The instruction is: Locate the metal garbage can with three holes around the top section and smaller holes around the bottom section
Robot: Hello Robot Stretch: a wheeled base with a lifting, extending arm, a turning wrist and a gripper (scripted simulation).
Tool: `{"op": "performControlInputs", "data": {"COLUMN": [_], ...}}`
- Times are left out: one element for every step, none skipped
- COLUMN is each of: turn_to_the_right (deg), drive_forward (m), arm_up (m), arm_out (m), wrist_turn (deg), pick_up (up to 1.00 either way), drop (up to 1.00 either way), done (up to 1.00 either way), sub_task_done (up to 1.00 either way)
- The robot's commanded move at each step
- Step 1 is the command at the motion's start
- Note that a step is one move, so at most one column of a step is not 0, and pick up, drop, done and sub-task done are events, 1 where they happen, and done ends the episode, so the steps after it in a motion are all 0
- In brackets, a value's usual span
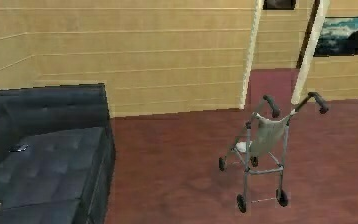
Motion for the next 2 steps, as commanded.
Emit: {"op": "performControlInputs", "data": {"turn_to_the_right": [0.0,6.0], "drive_forward": [1.00,0.00], "arm_up": [0.00,0.00], "arm_out": [0.00,0.00], "wrist_turn": [0.0,0.0], "pick_up": [0.00,0.00], "drop": [0.00,0.00], "done": [0.00,0.00], "sub_task_done": [0.00,0.00]}}
